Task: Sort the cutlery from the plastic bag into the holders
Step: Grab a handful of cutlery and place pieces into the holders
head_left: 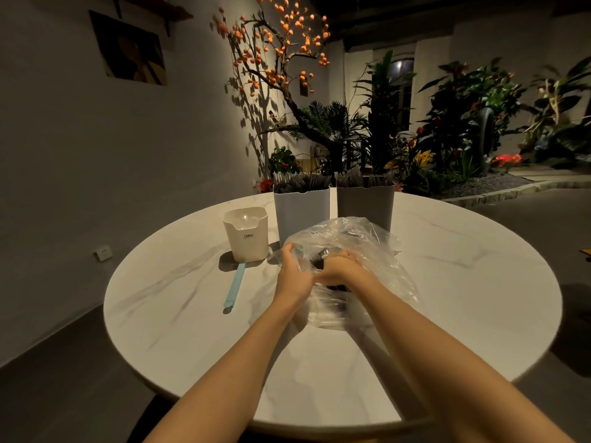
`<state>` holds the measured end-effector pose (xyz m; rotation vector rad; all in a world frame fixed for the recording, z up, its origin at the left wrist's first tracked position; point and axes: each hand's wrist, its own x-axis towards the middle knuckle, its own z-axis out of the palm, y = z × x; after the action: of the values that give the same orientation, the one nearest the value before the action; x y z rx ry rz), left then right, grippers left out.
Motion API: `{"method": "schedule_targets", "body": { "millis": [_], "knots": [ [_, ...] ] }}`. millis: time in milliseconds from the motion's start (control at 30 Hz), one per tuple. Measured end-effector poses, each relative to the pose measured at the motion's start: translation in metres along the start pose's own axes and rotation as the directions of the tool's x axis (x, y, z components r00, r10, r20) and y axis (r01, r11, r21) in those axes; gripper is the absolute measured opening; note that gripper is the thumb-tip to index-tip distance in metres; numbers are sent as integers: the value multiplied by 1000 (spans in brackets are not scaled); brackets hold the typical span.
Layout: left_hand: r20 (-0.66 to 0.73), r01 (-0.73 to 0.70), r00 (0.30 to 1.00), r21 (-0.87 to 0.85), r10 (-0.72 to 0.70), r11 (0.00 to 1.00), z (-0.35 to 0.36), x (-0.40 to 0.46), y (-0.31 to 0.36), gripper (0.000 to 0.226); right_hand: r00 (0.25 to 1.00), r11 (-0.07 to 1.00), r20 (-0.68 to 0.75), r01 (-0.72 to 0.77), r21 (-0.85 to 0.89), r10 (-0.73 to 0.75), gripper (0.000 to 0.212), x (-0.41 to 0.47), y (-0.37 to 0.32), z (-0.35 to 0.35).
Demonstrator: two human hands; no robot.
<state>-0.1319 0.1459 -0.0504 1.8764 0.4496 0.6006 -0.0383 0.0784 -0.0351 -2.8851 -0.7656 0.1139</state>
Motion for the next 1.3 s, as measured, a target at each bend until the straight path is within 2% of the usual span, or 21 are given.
{"method": "schedule_targets", "body": {
  "millis": [133, 233, 300, 533, 667, 733, 800, 900, 967, 1033, 1167, 1300],
  "knots": [
    [10, -2, 1000, -5, 2, 1000, 0, 1, -1, 70, 997, 995, -17, -69, 66, 71, 73, -1, -6, 0],
    [6, -17, 1000, -7, 17, 1000, 1, 2, -2, 66, 996, 997, -54, -74, 27, 76, 51, -4, -10, -1],
    [10, -26, 1000, -1, 26, 1000, 1, 2, -2, 66, 999, 998, -27, -42, -44, 40, 38, -8, -13, -5],
    [17, -21, 1000, 17, 21, 1000, 1, 3, -5, 68, 998, 987, 28, 65, -148, -62, 45, -12, -12, -8],
    [38, -33, 999, 47, 31, 998, -1, 0, -5, 69, 992, 998, 113, 60, -1, -60, 41, -14, -8, -20],
    [70, -44, 997, 81, 38, 996, -1, 0, -6, 72, 983, 985, 176, 25, 170, -55, 17, -12, -2, -23],
    [111, -64, 992, 102, 52, 993, -2, -2, -7, 77, 977, 878, 209, -55, 476, -52, 25, -16, 2, -27],
    [172, -88, 983, 158, 61, 984, -2, -3, -8, 81, 940, 708, 333, -186, 682, -75, 29, -21, 10, -34],
    [195, -79, 980, 185, 42, 980, 0, -2, -10, 83, 896, 636, 434, -281, 719, -94, 21, -23, 13, -39],
    [189, -79, 981, 192, 42, 978, 2, 1, -13, 83, 863, 609, 485, -313, 729, -139, 20, -24, 17, -41],
    [124, -52, 992, 230, 24, 972, 5, -1, -11, 79, 840, 642, 466, -199, 740, -277, 18, -36, 24, -46],
    [11, 1, 1000, 263, -4, 965, 0, 4, -6, 71, 838, 719, 431, -68, 692, -335, 20, -46, 31, -47]
  ]
}}
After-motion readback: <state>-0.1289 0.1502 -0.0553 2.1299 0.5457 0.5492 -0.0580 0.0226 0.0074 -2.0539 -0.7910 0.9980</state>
